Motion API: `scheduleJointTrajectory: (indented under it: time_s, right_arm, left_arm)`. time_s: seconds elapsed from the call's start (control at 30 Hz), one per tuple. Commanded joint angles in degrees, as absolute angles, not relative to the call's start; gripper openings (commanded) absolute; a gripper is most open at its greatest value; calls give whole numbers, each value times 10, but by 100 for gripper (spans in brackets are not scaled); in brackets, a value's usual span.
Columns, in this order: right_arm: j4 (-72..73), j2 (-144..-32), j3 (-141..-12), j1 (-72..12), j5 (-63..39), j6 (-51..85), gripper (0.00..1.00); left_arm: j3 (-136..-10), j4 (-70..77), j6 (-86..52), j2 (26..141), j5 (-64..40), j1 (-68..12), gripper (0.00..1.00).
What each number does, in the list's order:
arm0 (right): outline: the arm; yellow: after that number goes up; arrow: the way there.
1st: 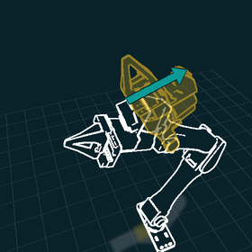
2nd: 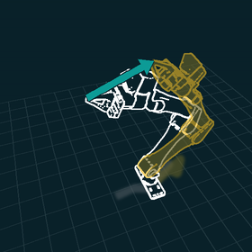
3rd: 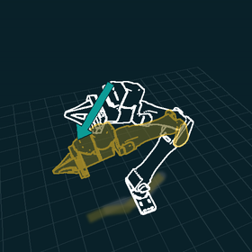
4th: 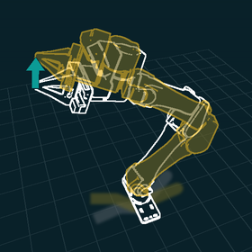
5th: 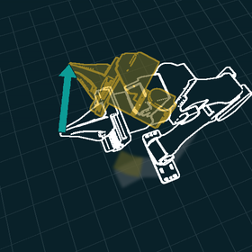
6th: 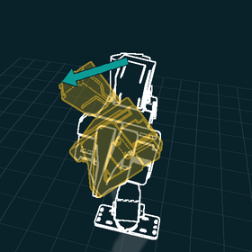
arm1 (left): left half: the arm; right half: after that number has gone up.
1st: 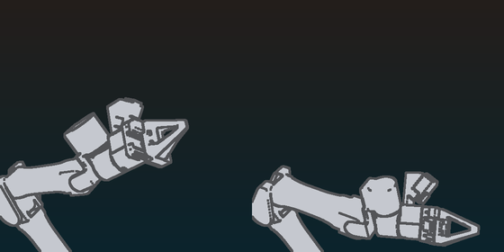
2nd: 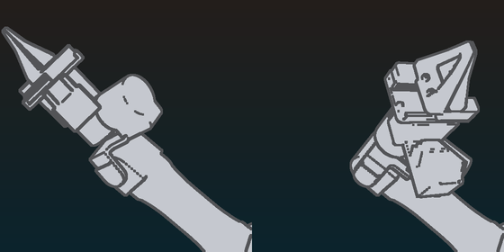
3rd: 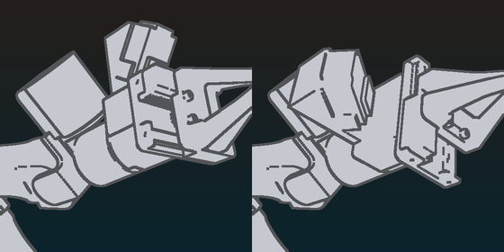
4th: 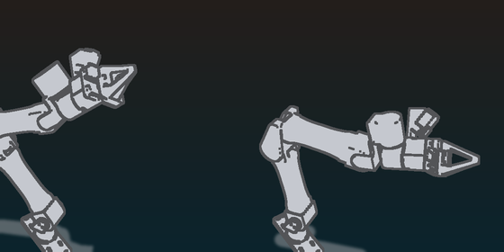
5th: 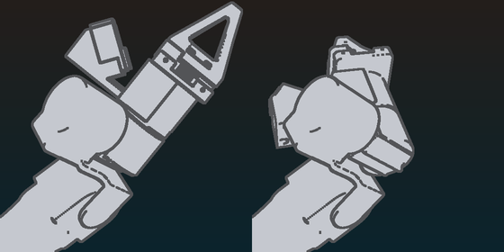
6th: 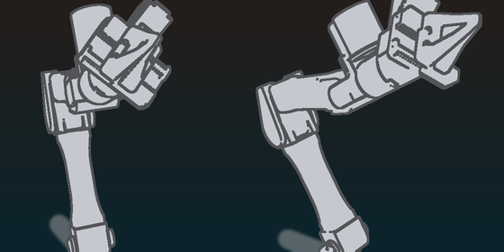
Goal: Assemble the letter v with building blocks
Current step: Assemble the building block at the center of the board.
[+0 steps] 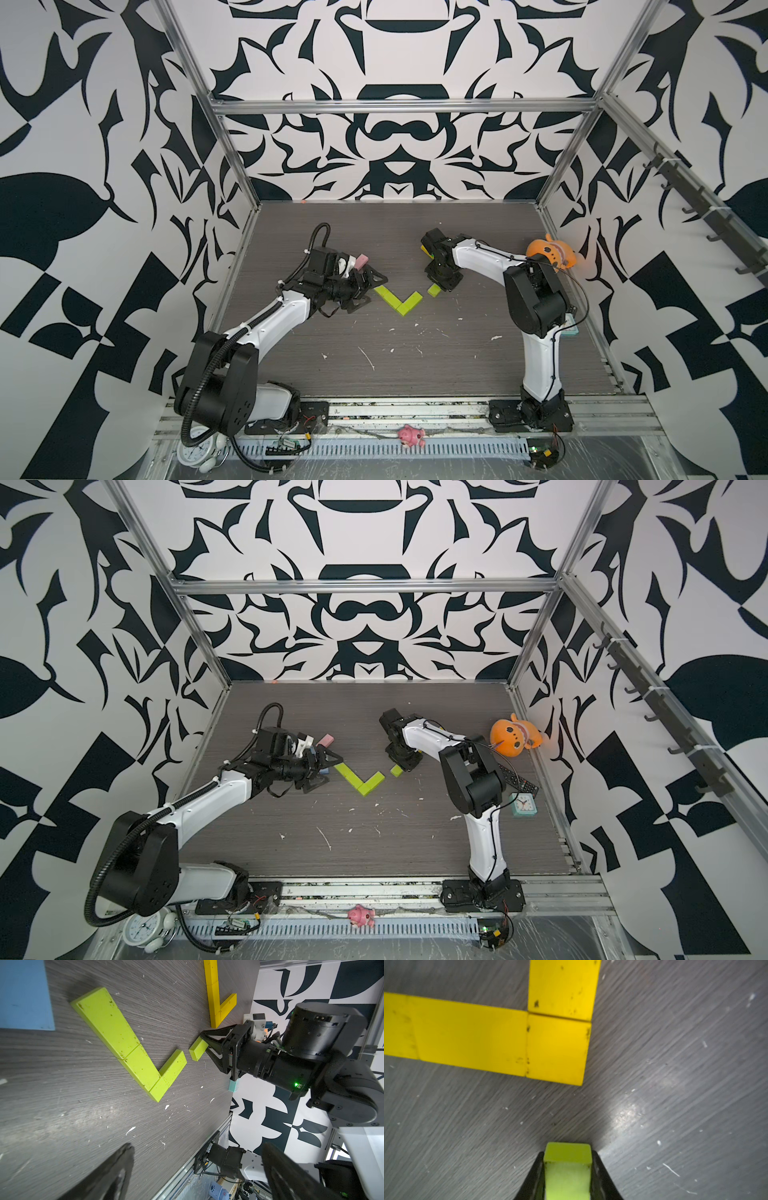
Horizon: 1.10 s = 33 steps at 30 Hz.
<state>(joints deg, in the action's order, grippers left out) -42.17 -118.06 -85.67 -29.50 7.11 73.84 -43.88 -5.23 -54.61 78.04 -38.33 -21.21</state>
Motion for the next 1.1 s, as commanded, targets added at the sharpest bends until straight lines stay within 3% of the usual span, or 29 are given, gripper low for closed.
scheduleJointTrajectory:
  time_s: [0.0,1.07]
  right_arm:
    - [-432,-1179,-880,-306,90,762,26]
    - [-408,-1187,-866,-331,92,781,31]
  left_arm:
    - [-432,-41,-539,790,-402,-208,99]
    - [-419,-37,-534,796,-417,-200,99]
